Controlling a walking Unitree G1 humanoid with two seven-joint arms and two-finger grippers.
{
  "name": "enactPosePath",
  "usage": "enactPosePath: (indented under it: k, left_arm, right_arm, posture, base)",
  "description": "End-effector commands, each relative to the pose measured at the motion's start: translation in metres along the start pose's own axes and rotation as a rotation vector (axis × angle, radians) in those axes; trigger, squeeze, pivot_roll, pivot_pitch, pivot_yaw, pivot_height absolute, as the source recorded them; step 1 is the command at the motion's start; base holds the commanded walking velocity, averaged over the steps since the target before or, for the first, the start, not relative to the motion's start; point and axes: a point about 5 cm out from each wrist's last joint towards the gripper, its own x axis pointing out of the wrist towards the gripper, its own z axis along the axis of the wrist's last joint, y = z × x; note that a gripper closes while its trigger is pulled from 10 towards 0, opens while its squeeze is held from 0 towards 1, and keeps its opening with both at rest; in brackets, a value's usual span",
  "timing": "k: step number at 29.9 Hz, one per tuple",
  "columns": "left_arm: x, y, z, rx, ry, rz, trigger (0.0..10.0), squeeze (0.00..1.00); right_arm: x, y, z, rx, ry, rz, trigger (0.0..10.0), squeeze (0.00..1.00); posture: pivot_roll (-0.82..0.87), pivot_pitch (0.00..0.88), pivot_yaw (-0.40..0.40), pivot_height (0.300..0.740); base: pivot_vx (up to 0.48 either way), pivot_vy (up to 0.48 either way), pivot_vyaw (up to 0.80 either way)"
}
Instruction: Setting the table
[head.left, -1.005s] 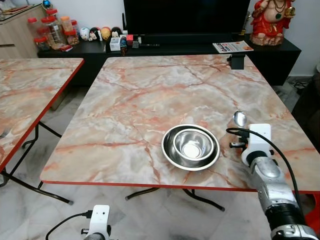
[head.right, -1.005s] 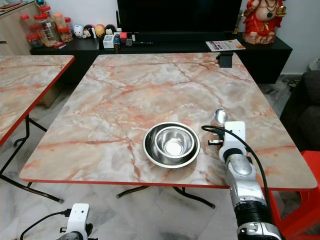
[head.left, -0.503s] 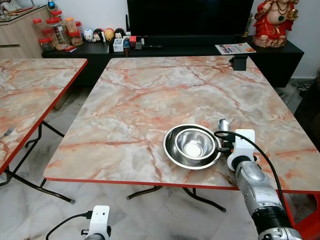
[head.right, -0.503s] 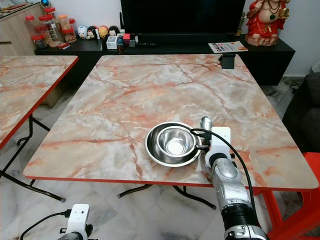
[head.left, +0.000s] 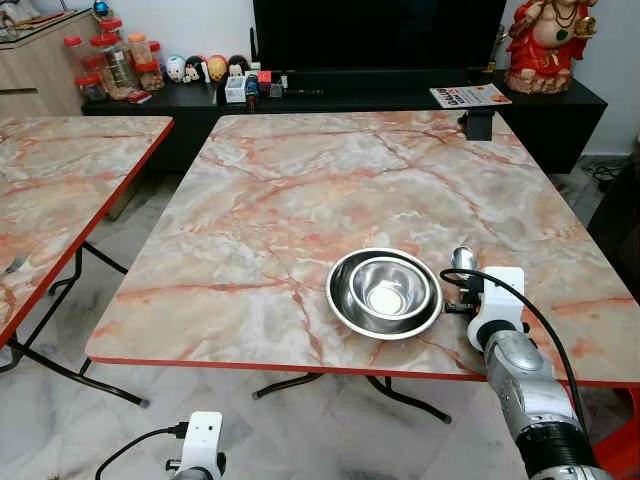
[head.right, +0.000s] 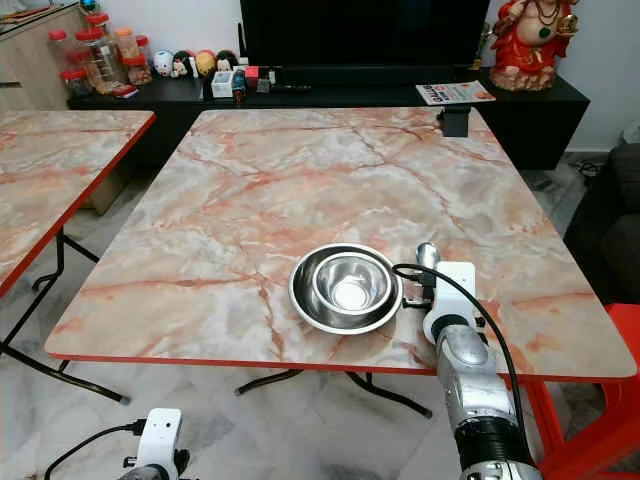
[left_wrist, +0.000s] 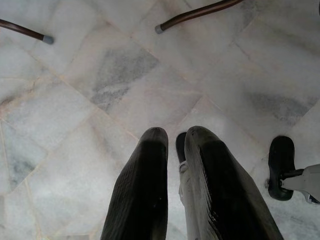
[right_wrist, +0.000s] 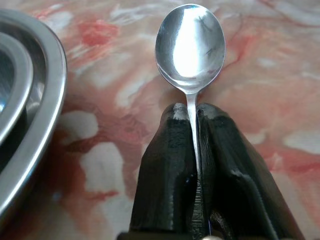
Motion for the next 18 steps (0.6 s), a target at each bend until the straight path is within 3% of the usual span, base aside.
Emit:
enactPosePath:
  k: [1, 18]
  left_arm:
    - [-0.0002, 0.0014, -0.0018, 0.004, 0.016, 0.001, 10.0, 0.0]
    - [-0.0005, 0.0036, -0.0026, 0.005, 0.016, 0.008, 10.0, 0.0]
  right_arm:
    - [-0.0006, 0.0042, 0.0039, 0.002, -0.013, 0.011, 10.0, 0.0]
    - [0.0002, 0.0119, 0.0024, 0.008, -0.004, 0.037, 10.0, 0.0]
  posture:
    - [-0.12, 0.0, 0.033, 0.74]
    - [-0.11, 0.0, 0.031, 0.74]
  base:
    - [0.0, 0.0, 0.0]
    - [0.0, 0.0, 0.0]
